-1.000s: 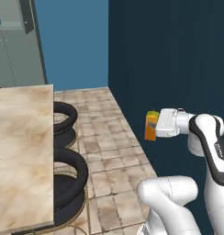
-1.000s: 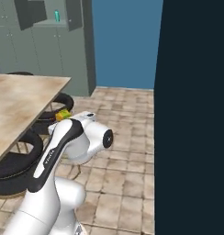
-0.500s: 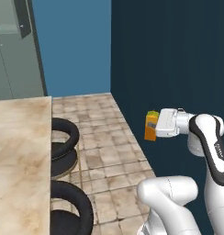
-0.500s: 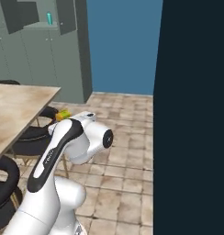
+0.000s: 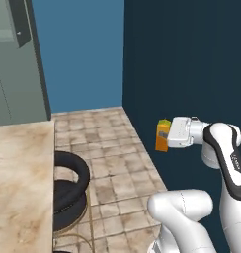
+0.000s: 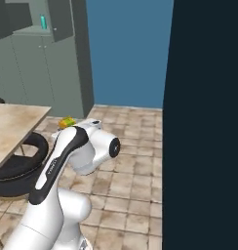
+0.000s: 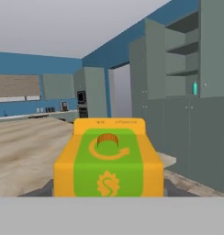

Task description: Pick the water bottle, boxed drink from the counter and place them in the open cabinet.

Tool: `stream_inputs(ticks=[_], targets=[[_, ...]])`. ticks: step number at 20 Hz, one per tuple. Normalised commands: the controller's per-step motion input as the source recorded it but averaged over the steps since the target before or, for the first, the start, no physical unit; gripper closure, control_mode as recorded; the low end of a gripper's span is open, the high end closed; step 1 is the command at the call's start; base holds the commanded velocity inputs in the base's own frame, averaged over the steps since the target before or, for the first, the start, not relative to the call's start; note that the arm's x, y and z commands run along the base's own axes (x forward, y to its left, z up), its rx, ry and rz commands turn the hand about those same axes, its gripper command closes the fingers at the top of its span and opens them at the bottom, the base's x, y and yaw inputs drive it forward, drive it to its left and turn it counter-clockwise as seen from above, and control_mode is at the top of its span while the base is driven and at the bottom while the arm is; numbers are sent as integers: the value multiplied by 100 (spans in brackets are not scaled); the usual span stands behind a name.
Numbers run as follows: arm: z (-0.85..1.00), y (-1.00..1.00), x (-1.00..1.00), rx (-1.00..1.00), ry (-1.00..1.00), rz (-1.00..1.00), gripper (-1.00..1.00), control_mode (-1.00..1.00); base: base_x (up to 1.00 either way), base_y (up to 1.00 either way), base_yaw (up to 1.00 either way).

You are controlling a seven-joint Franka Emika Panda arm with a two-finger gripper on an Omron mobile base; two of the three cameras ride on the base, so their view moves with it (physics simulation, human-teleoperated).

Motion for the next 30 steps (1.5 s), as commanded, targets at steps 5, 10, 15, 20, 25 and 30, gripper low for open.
stream_inputs(ticks=[5, 10, 15, 20, 25, 30], targets=[[0, 0, 0, 0, 0, 0, 100, 100, 86, -17, 0], [0, 0, 0, 0, 0, 0, 100, 100, 87, -17, 1], [0, 0, 0, 0, 0, 0, 100, 100, 89, -17, 2], [0, 0, 0, 0, 0, 0, 100, 100, 89, -15, 3], [0, 0, 0, 0, 0, 0, 100, 100, 89, -14, 3], [0, 0, 0, 0, 0, 0, 100, 100, 86, -9, 16]])
